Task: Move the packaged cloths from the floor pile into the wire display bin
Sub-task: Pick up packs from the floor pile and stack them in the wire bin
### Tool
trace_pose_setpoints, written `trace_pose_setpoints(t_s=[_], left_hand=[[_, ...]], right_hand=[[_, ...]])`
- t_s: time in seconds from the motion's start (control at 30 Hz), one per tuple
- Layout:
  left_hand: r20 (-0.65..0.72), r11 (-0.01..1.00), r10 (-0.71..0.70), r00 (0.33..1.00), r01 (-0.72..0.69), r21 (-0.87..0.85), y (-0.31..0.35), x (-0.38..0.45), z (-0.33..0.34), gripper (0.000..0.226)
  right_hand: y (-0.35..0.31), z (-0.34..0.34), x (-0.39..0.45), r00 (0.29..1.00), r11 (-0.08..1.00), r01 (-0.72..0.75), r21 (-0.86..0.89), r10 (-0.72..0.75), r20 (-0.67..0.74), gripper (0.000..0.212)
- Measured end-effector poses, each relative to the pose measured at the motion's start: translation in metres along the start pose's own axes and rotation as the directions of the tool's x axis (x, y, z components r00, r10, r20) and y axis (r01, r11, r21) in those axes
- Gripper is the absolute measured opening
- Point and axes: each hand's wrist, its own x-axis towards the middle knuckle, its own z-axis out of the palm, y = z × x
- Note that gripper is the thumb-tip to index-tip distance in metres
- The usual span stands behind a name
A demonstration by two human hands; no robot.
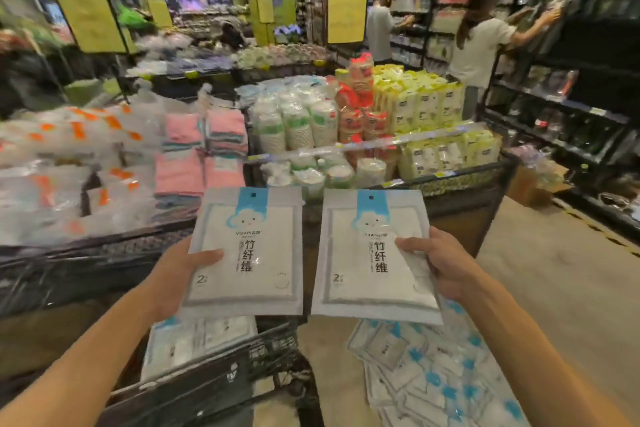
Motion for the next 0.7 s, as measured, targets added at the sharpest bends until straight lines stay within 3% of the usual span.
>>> trace_pose_setpoints(t_s=[0.27, 0.5, 0.7], left_hand=[[-0.227, 0.998, -0.002, 0.974, -0.014, -0.068, -0.02, -0.03, -0.137, 0.035], [-0.326, 0.993, -0.087, 0.941, 0.055, -0.106, -0.045, -0.016, -0.257, 0.039], [-0.352, 0.979, -0.181, 0.918, 0.134, -0.155, -0.073, 0.01, -0.306, 0.038]], right_hand=[[0.027, 0.143, 0.028, 0.983, 0.993, -0.017, -0.118, 0.038, 0.179, 0.032], [0.072, 0.247, 0.069, 0.981, 0.978, -0.066, -0.198, 0.1, 0.167, 0.036], [0.112, 0.294, 0.113, 0.971, 0.954, -0.153, -0.26, 0.194, 0.14, 0.037]])
